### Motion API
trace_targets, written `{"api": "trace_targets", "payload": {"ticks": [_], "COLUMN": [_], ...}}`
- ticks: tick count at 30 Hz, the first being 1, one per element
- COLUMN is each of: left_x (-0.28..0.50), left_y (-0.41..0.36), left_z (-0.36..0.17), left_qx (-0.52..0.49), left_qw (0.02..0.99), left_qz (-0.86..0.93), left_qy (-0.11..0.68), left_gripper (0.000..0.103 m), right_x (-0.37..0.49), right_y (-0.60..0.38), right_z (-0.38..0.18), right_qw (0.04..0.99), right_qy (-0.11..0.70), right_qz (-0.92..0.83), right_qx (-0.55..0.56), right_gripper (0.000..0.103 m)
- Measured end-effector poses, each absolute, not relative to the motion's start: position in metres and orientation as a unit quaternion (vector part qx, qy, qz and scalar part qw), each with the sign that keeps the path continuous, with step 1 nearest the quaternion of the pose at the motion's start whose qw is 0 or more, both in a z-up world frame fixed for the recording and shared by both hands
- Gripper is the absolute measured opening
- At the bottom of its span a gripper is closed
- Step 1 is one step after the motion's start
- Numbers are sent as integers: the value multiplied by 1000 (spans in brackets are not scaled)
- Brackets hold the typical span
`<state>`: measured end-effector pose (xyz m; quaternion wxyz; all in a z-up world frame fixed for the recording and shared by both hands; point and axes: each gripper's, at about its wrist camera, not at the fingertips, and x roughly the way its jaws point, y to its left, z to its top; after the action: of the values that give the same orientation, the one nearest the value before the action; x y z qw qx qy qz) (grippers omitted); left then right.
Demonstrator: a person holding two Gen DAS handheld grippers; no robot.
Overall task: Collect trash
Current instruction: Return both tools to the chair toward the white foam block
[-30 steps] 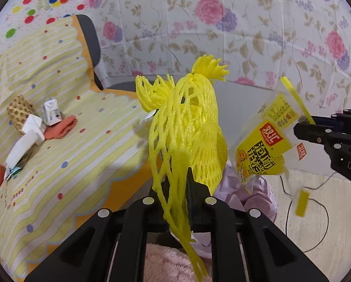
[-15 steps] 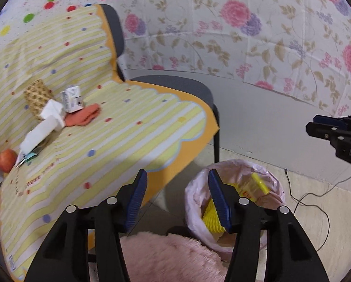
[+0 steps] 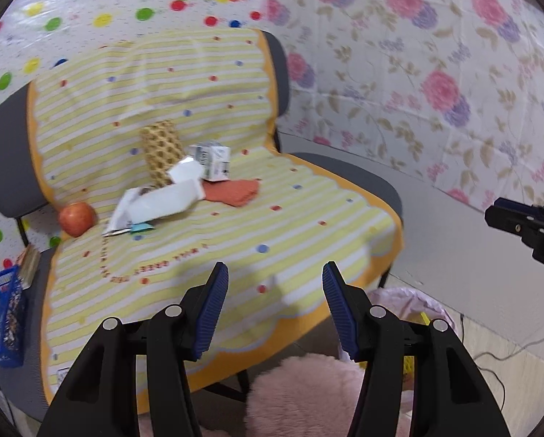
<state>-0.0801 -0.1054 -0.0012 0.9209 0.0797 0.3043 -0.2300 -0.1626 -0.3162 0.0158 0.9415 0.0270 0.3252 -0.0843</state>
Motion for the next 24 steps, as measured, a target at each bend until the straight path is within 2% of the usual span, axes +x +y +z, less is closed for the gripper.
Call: {"api": "trace_targets", "payload": {"ticks": [3, 6, 11, 12, 15, 17, 24], "left_x": [-72, -59, -31, -26, -7, 7, 57], "left_y": [-85, -64, -32, -28, -23, -24, -56], "left_z": [5, 9, 13, 13, 9, 4, -18], "left_qx": [69, 63, 47, 47, 40, 33, 24], "left_qw": [929, 936, 945, 946, 945, 942, 930], "left_qz": [-200, -169, -120, -112, -101, -101, -102], "left_qy": [303, 302, 301, 300, 309, 319, 352], "left_gripper": [56, 57, 77, 78, 79, 79, 81], "right_x": [-143, -121, -84, -76, -52, -43, 0], "right_y": [-300, -281, -257, -253, -244, -242, -245], "right_z": [19, 22, 21, 21, 19, 17, 3], "right_qw": [944, 946, 947, 946, 946, 946, 945], "right_qy": [325, 323, 323, 323, 323, 322, 328], "right_qz": [-56, -30, 2, 7, 15, 16, 8], "right_qx": [23, 14, 1, -1, -7, -12, -15], "right_gripper": [25, 31, 35, 35, 39, 49, 59]}}
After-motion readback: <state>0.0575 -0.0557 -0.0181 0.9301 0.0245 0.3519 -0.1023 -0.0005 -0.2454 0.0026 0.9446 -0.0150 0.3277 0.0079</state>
